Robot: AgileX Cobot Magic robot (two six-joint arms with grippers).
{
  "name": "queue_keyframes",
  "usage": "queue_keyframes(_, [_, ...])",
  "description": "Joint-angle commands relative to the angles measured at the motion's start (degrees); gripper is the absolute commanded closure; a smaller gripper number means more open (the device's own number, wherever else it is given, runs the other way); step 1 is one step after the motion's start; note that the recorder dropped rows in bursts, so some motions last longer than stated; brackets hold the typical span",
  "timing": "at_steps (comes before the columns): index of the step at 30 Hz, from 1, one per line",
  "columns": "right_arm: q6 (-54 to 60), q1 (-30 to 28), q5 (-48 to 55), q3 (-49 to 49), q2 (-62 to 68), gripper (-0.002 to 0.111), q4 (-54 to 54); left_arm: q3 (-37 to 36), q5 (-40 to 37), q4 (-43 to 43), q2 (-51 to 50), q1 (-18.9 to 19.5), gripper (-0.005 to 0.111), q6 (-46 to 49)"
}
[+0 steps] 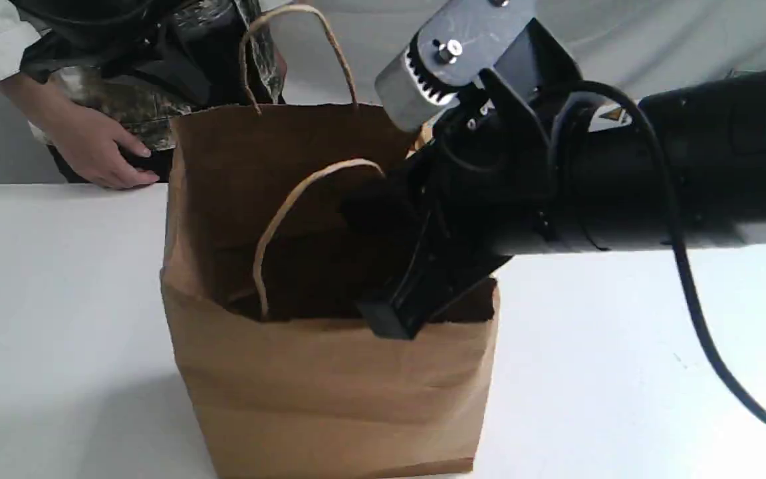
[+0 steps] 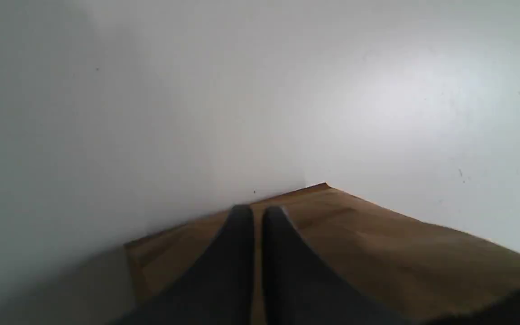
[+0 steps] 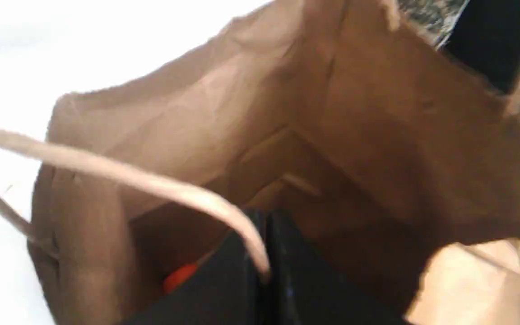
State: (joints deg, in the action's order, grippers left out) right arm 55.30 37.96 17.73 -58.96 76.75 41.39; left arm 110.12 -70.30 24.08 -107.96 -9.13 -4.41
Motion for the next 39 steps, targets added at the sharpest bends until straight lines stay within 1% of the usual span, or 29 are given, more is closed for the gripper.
queue_keyframes(1, [-0.1, 0.2, -3.5, 0.2, -1.7, 0.095, 0.1, 0.2, 0.3, 1.1, -0.1, -0.1, 0.094, 0.4])
queue_keyframes(3, [0.1, 0.2, -3.5, 0.2, -2.6, 0.081, -0.5, 0.2, 0.3, 2.7, -0.1, -0.1, 0.083, 0.6])
queue_keyframes(4, [0.1, 0.2, -3.2, 0.2, -3.0, 0.077, -0.6, 0.2, 0.3, 3.1, -0.1, -0.1, 0.079, 0.8])
queue_keyframes(8, [0.1, 0.2, -2.2, 0.2, -4.5, 0.048, -0.6, 0.2, 0.3, 4.3, 0.6, -0.1, 0.06, 3.2])
queue_keyframes(9, [0.1, 0.2, -1.8, 0.2, -4.8, 0.045, -0.6, 0.2, 0.3, 3.8, 0.8, -0.1, 0.054, 3.3])
queue_keyframes(10, [0.1, 0.2, -1.2, 0.2, -5.2, 0.042, -0.6, 0.2, 0.3, 3.2, 1.3, -0.1, 0.05, 3.3])
queue_keyframes(12, [-0.6, 0.2, -0.5, 0.3, -6.4, 0.043, -2.0, 0.2, 0.3, 1.0, 2.4, -0.1, 0.048, 3.4])
queue_keyframes(18, [-4.1, 0.2, -0.7, 0.3, -11.8, 0.043, -7.8, 0.2, 0.9, -5.6, 8.2, -0.1, 0.048, 3.4])
queue_keyframes(22, [-7.6, 0.2, -0.7, 0.3, -16.3, 0.043, -12.9, 0.2, 4.1, -5.6, 12.9, -0.1, 0.048, 3.4])
queue_keyframes(27, [-13.0, 0.1, -0.5, 0.3, -21.6, 0.043, -21.5, 0.2, 6.1, -5.6, 19.4, -0.1, 0.048, 6.2])
queue_keyframes(39, [-26.0, -0.1, 1.8, 0.3, -32.2, 0.043, -36.5, 0.2, 6.0, -6.1, 33.1, -0.1, 0.048, 8.0])
